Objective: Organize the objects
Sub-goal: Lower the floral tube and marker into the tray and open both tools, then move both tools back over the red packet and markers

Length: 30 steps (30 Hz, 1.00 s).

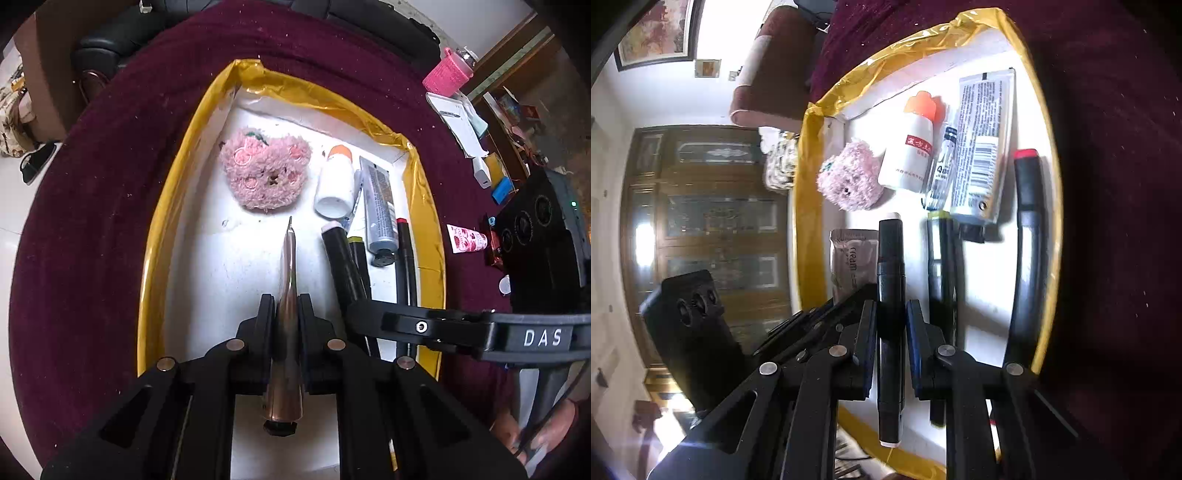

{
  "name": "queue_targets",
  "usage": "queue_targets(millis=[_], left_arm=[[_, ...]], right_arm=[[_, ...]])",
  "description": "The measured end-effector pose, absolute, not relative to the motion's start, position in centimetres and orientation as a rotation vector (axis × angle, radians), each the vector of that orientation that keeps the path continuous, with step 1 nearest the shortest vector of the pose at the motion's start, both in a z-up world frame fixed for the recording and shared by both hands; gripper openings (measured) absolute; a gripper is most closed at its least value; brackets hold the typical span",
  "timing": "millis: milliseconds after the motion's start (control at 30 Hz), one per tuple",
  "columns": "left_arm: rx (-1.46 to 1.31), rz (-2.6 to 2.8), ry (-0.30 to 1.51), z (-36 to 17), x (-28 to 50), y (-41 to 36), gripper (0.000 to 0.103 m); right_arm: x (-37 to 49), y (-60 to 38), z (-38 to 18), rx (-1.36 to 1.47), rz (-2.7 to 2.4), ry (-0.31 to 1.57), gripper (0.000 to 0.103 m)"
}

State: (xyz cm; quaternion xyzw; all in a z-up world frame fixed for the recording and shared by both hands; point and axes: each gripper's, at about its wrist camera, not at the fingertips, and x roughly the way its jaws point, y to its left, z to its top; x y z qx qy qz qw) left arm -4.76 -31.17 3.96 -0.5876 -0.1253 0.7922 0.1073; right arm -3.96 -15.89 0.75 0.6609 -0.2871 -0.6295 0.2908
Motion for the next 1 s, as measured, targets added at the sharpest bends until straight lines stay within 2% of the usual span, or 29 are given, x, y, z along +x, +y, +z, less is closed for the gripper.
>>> queue_targets(millis=[267,433,500,700,767,833,1000], left_arm=[[-1.736,2.308,-0.384,3.8,-5.6,-31.4,0.011],[-1.744,2.285,-0.413,4.1,-5.6,-31.7,0.017],[-1.747,2.281,-0.426,4.4,-5.4,-31.9,0.019],[-1.684,2.358,-0.499,7.0,-4.3,-34.1,0.028],[-1.659,2.389,-0.526,8.0,-4.0,-34.6,0.035],[-1.636,2.412,-0.541,8.8,-3.8,-34.7,0.044],[-1.584,2.384,-0.61,10.4,-2.6,-33.4,0.047]], right_arm=[[-4.5,-16.4,1.5,1.777,-1.803,-0.678,0.015],[-4.7,-16.0,1.9,1.798,-1.819,-0.659,0.017],[-4.8,-16.0,1.9,1.796,-1.812,-0.665,0.022],[-4.6,-16.8,3.5,1.744,-1.838,-0.609,0.048],[-4.4,-16.1,4.6,1.718,-1.879,-0.584,0.063],[-4.3,-15.3,5.7,1.694,-1.92,-0.563,0.064],[-3.0,-10.4,8.0,1.648,-2.09,-0.477,0.075]])
